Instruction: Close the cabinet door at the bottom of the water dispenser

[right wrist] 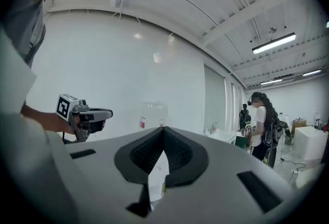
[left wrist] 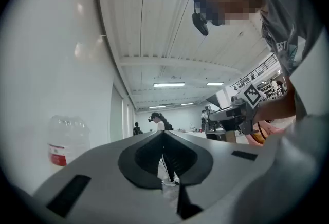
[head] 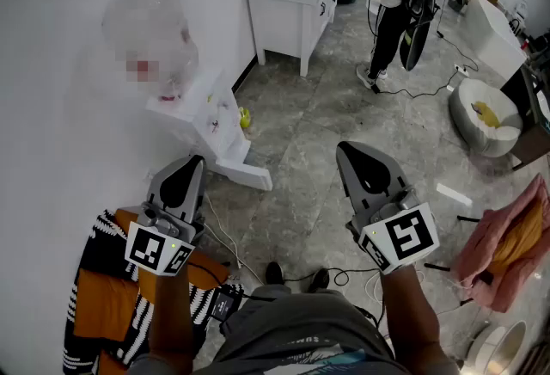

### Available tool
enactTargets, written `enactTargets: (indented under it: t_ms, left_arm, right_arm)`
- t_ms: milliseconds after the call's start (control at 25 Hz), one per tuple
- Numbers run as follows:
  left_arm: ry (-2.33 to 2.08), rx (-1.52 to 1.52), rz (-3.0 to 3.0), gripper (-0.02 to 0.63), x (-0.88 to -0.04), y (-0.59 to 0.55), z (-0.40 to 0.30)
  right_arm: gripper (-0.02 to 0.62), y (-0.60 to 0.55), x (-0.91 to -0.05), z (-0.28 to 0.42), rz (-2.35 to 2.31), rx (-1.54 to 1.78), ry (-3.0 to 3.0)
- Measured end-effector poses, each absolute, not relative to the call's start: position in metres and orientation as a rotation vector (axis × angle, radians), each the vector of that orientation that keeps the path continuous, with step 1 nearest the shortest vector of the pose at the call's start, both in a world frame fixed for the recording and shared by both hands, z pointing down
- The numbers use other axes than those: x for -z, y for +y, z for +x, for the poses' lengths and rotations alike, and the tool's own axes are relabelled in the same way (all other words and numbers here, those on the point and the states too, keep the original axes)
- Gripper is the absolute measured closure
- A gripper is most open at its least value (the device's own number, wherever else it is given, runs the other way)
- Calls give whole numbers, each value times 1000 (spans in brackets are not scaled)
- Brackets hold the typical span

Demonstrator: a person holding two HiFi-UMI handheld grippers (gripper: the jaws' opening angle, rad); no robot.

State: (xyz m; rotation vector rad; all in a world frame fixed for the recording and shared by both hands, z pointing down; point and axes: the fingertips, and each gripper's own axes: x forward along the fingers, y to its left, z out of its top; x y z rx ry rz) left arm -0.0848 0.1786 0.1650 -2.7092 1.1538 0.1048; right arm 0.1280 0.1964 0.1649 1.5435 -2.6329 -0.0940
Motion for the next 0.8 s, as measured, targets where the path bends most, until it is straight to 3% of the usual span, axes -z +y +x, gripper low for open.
enactTargets:
  t_ms: [800]
  left_arm:
    - [1031,-156,-2804,591,-184,141,-106]
  right_arm:
    - [566,171,-180,107,1688,4,-2577]
